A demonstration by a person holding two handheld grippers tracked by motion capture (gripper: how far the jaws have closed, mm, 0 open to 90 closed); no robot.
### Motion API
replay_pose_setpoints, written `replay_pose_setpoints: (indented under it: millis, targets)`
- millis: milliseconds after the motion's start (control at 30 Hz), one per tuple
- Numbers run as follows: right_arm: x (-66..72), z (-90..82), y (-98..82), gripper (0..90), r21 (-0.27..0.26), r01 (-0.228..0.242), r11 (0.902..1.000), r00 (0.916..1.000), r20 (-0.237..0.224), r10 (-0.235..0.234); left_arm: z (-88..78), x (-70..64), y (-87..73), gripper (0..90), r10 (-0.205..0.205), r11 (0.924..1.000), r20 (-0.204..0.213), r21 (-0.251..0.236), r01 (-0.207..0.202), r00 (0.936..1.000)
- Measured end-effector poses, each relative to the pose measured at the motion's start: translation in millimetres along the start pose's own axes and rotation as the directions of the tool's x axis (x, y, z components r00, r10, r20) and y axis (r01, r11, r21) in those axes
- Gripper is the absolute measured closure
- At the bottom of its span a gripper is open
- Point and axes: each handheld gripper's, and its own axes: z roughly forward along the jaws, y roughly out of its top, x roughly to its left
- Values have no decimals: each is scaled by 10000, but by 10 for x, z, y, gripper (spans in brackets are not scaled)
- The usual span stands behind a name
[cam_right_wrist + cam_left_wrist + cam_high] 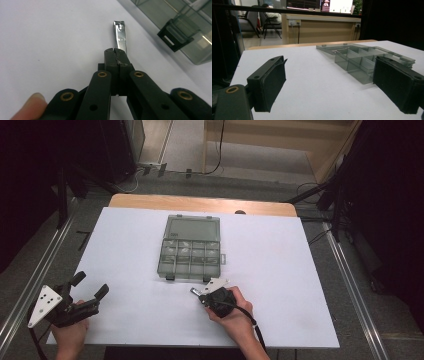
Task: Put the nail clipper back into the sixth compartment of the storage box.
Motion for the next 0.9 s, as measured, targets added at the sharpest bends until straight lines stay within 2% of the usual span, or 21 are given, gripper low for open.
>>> replay_pose_setpoints:
  millis: [267, 467, 567, 600, 633, 733, 767, 800, 833, 867, 900]
  targets:
    - [-75, -30, -21, 900, -59, -63, 10000, 9999, 122, 64, 0, 0, 0, 108, -3, 10000, -13, 10, 3, 10000]
    - [-96, -148, -16, 882, -386, -104, 9992, 9999, 2, 104, 0, 1, 0, 108, -12, 10000, -10, -4, 12, 10000]
    - [-108, -208, -1, 762, -543, -107, 9985, 9999, -96, 102, 1, 1, 0, 108, 11, 10000, -19, 12, -11, 10000]
    - [-108, -208, -1, 762, -543, -107, 9985, 9999, -96, 102, 1, 1, 0, 108, 11, 10000, -19, 12, -11, 10000]
    - [-122, -236, 22, 633, -639, -66, 9979, 9996, -280, 49, 1, 2, 0, 108, 12, 10000, -16, 17, -12, 10000]
    - [-132, -243, 71, 402, -500, -6, 9987, 9972, -745, -31, 0, 1, 0, 108, -13, 10000, -9, -7, 13, 10000]
    - [-132, -243, 71, 402, -500, -6, 9987, 9972, -745, -31, 0, 1, 0, 107, -13, 10000, -9, -7, 13, 10000]
    - [-129, -235, 101, 299, -384, 96, 9992, 9926, -1207, -142, 1, 0, 0, 108, -11, 10000, -12, -1, 11, 10000]
    - [-122, -229, 114, 220, -399, 152, 9991, 9922, -1226, -200, 1, -1, 0, 107, 2, 10000, -5, 4, -2, 10000]
    - [-122, -229, 114, 220, -399, 152, 9991, 9922, -1226, -200, 1, -1, 0, 107, 2, 10000, -5, 4, -2, 10000]
    - [-111, -210, 141, 100, -317, 167, 9994, 9913, -1301, -207, 0, 1, 0, 108, -14, 10000, -6, -11, 14, 10000]
